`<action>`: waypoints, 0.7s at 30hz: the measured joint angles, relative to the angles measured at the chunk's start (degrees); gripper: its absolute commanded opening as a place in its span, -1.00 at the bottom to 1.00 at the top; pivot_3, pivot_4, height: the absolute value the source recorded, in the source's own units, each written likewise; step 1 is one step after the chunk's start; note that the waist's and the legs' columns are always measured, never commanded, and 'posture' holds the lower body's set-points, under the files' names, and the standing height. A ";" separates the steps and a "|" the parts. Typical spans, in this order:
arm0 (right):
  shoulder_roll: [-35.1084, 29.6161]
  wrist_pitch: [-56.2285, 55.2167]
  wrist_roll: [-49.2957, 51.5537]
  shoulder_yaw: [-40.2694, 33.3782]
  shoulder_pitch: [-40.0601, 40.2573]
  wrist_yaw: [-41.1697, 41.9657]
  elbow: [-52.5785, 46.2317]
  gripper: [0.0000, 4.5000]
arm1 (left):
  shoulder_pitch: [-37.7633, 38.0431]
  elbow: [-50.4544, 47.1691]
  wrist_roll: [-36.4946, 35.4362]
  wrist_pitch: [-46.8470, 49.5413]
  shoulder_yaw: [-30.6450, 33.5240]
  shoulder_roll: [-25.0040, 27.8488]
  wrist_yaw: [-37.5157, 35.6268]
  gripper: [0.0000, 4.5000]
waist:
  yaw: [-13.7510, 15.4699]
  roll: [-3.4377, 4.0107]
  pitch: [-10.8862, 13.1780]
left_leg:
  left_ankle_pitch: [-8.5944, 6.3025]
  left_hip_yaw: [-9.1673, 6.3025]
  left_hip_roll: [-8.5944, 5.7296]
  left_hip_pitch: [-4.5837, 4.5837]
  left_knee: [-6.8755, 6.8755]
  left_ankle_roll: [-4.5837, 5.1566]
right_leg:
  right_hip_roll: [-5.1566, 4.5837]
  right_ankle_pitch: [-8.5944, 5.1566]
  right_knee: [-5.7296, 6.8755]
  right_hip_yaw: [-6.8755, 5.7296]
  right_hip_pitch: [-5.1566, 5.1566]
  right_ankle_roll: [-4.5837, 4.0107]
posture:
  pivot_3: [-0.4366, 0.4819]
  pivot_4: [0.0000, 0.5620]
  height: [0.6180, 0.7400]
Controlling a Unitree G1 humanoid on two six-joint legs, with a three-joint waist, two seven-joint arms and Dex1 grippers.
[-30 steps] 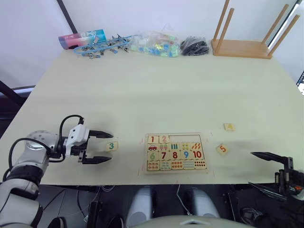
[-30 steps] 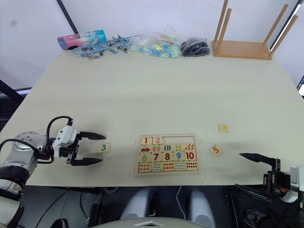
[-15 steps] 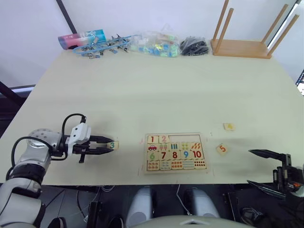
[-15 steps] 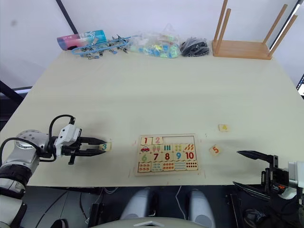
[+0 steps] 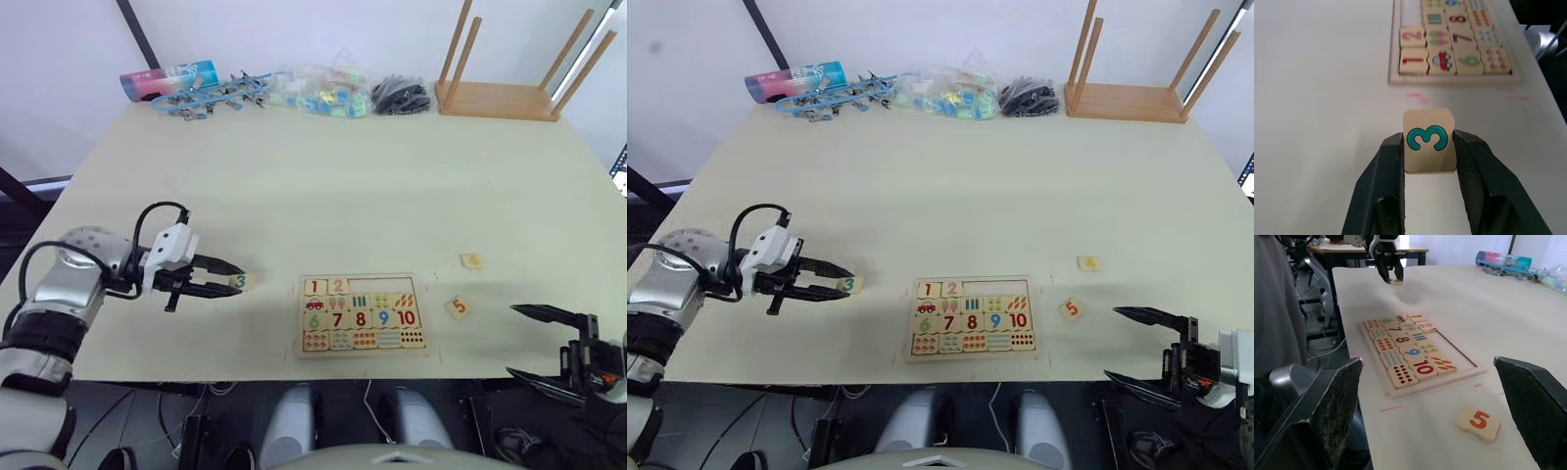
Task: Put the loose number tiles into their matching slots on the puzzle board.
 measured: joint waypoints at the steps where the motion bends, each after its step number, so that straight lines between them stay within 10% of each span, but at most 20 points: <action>1: 0.26 0.21 0.00 -0.02 -0.01 -0.60 -0.54 1.00 | -0.76 -1.84 0.04 2.59 0.58 -0.19 0.01 -0.58 | 0.01 0.00 0.00 | 0.00 -0.01 0.00 0.00 0.00 0.00 | 0.07 0.00 0.00 0.04 0.00 0.00 | -0.05 -0.47 0.95; 21: 3.10 4.35 -2.21 1.85 -0.99 -8.83 -9.05 1.00 | -8.66 -28.62 6.84 32.35 0.83 -6.54 10.66 -0.58 | 0.09 -0.03 0.02 | 0.00 -0.05 -0.03 -0.08 0.36 -0.01 | 0.59 -0.01 0.17 0.81 0.01 0.01 | -0.05 -0.47 0.95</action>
